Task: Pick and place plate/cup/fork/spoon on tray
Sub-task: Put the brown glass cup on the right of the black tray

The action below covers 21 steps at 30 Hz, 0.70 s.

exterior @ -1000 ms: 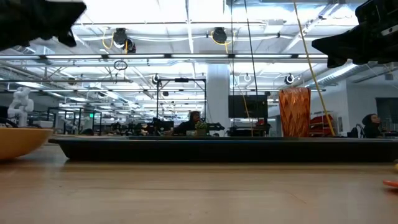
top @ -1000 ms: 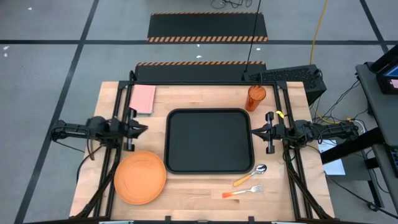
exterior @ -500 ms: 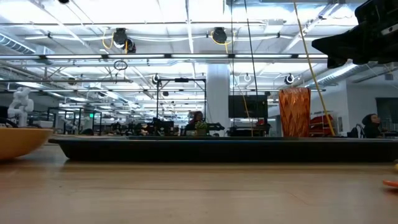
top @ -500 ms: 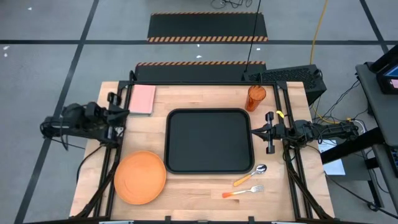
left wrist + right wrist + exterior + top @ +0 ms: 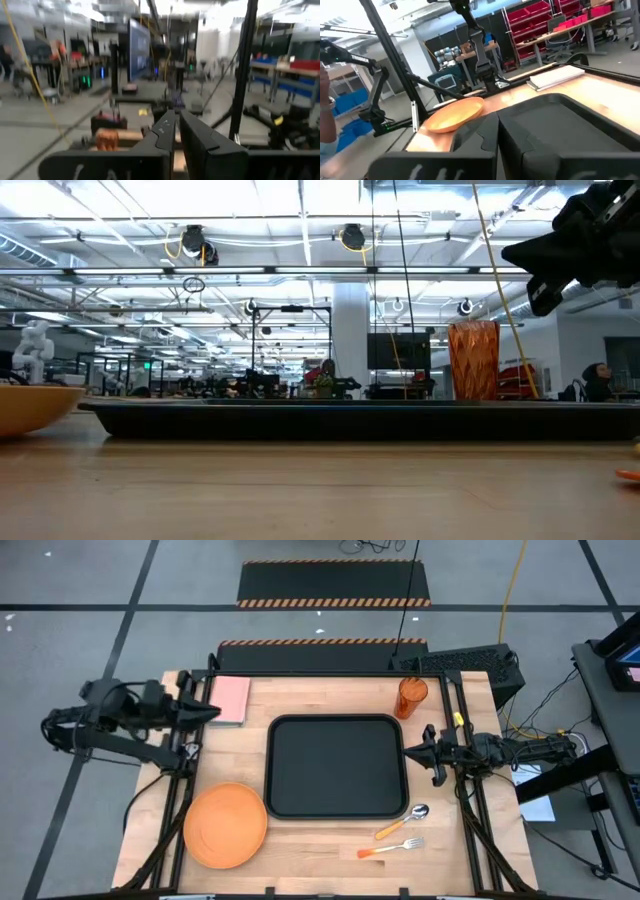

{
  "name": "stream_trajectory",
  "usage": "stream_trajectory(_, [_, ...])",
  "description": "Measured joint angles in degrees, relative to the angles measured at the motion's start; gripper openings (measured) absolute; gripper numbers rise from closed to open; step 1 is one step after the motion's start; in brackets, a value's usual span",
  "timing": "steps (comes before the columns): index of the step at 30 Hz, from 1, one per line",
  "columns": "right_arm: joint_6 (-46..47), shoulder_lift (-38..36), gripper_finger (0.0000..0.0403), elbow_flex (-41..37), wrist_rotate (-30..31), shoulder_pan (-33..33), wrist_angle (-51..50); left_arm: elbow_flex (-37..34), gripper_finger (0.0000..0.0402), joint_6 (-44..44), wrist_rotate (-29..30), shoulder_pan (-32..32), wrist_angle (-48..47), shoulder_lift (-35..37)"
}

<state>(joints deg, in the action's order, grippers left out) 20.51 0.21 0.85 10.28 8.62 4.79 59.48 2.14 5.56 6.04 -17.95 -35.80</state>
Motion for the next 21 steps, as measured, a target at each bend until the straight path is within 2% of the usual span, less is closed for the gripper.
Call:
stream_trajectory(12, [9.18,1.73,0.0,1.9,0.18,0.14,1.87,-0.52,0.0031,-0.13,0.08,0.41,-2.37,-12.41])
stream_trajectory(15, [6.59,3.79,0.0,4.88,1.43,0.61,1.05,-0.48,0.0031,-0.21,0.09,0.53,-1.69,-14.43])
stream_trajectory(21, [-4.94,10.97,0.0,16.65,3.2,0.66,-1.58,-0.48,0.0031,-0.49,2.71,0.52,-1.55,-18.0])
